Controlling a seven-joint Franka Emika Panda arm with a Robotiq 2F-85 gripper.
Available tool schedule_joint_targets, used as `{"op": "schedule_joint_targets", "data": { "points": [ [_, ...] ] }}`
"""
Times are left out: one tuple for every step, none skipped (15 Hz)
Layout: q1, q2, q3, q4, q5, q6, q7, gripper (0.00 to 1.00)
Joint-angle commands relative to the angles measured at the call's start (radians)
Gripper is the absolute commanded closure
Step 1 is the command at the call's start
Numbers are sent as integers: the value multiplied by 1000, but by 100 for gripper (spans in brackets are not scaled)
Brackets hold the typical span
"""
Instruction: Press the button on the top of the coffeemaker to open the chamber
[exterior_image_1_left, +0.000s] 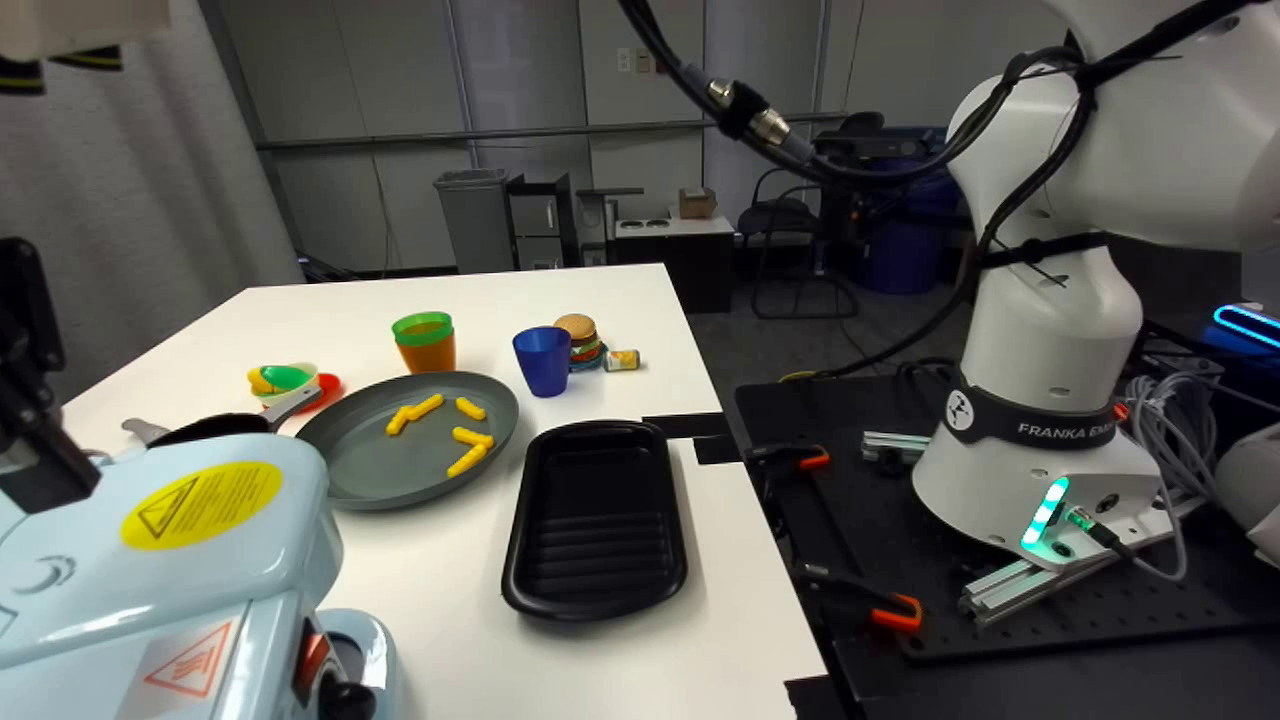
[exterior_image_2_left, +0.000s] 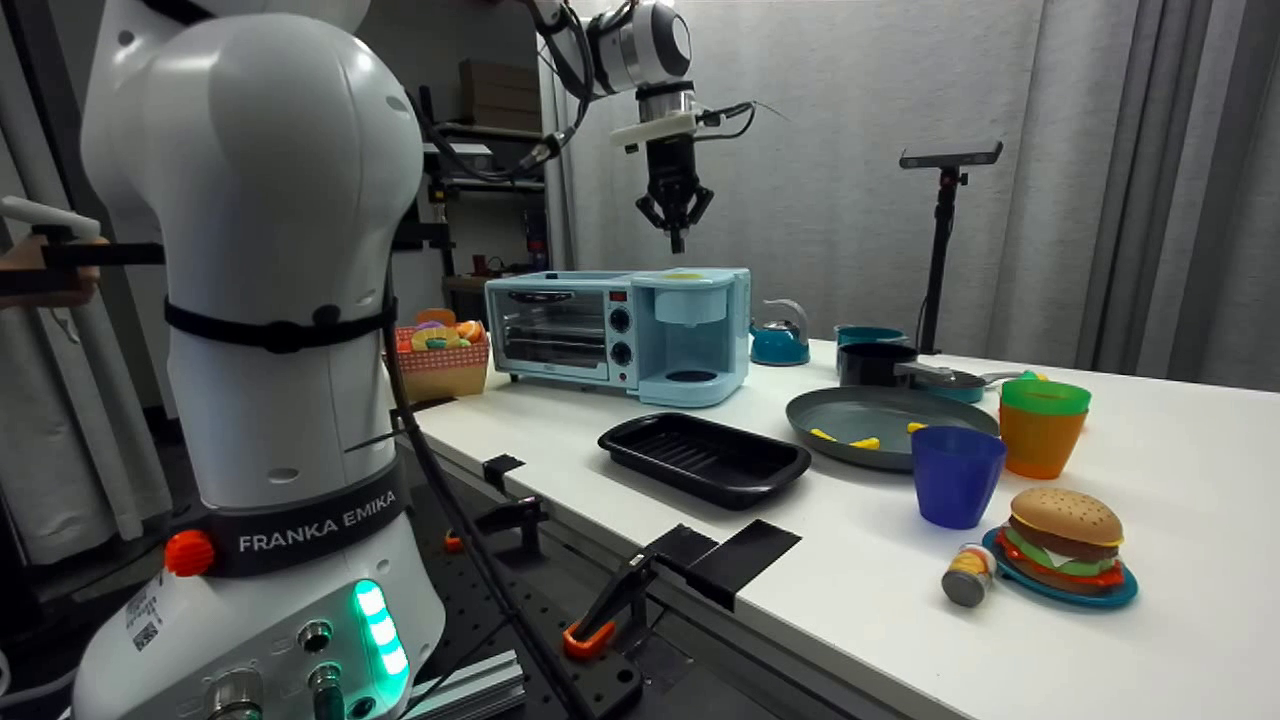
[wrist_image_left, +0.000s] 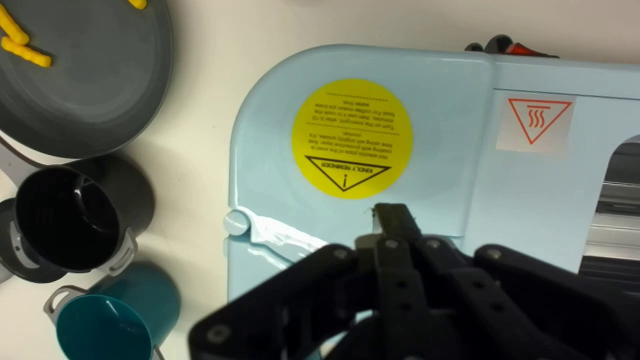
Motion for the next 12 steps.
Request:
{"op": "schedule_joint_targets", "data": {
  "points": [
    [25,36,-20,51,-22,-2,12,100],
    [26,40,-20,55,-21,-2,12,100],
    [28,44,-21,58,-21,-2,13,100],
    [29,47,-22,60,-21,-1,13,100],
    [31,50,-23,61,-22,-1,15,100],
    [32,52,-24,62,-21,0,15,100],
    [33,54,-25,62,-21,1,16,100],
    [35,56,-26,63,-20,3,17,100],
    [36,58,-28,65,-20,4,18,100],
    [38,61,-29,67,-19,4,19,100],
    [39,63,-29,69,-20,5,20,100],
    [40,64,-30,70,-19,5,20,100]
  ]
}}
